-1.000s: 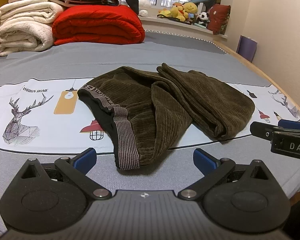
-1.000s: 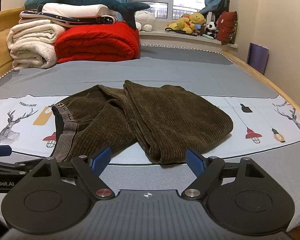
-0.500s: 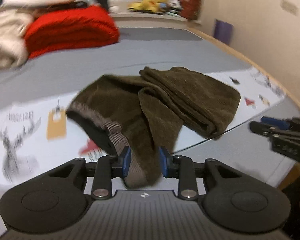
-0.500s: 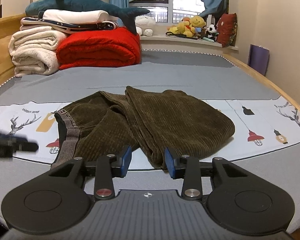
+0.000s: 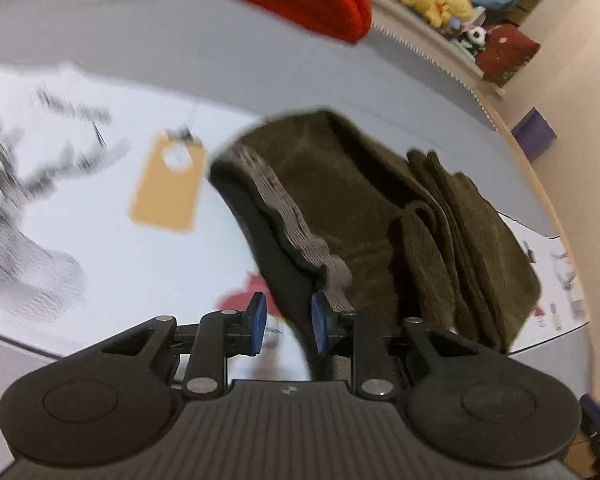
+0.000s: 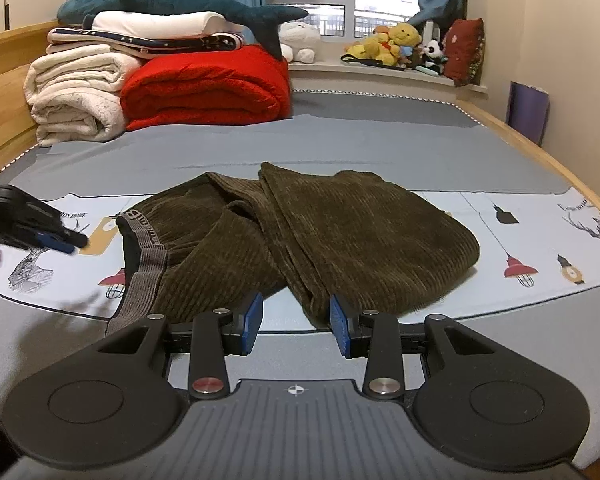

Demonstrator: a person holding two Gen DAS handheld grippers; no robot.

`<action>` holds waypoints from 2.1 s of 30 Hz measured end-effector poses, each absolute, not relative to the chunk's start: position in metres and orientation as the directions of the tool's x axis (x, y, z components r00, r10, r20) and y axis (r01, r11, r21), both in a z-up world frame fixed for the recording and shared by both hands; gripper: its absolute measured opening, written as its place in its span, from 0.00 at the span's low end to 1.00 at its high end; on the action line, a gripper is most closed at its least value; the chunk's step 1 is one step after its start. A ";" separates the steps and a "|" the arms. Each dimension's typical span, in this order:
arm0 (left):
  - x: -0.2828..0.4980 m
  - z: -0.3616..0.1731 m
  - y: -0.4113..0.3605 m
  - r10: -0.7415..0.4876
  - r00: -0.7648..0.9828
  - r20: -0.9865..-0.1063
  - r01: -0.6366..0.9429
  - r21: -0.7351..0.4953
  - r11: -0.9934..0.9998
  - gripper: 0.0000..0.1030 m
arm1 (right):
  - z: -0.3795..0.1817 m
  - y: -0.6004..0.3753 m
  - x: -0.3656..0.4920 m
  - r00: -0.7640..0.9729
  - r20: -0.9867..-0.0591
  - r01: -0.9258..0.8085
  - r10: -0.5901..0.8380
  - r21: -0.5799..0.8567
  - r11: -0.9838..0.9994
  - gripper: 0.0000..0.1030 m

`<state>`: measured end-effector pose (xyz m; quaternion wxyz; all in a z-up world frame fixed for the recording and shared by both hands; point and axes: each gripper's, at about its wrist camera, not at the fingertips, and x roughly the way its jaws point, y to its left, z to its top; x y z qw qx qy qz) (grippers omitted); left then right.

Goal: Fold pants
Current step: 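Grasp the grey waistband of the brown corduroy pants with the left gripper, then grasp the pant leg hem with the right gripper while the left gripper holds the waistband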

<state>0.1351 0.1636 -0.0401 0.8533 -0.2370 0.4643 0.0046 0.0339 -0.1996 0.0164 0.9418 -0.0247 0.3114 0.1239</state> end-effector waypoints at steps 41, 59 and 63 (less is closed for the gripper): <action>0.044 -0.059 0.222 0.001 0.472 -0.881 -0.135 -0.072 0.988 0.21 | -0.003 -0.161 0.035 0.737 -0.656 -0.249 0.164 -0.038 0.968 0.39; 0.020 -0.007 0.185 0.034 0.618 -0.786 -0.218 -0.130 0.967 0.52 | 0.021 -0.145 0.087 0.721 -0.618 -0.460 0.314 -0.087 0.884 0.48; 0.036 -0.017 0.174 -0.023 0.583 -0.812 -0.195 -0.167 0.967 0.52 | -0.003 -0.128 0.103 0.678 -0.697 -0.443 0.234 -0.133 0.886 0.45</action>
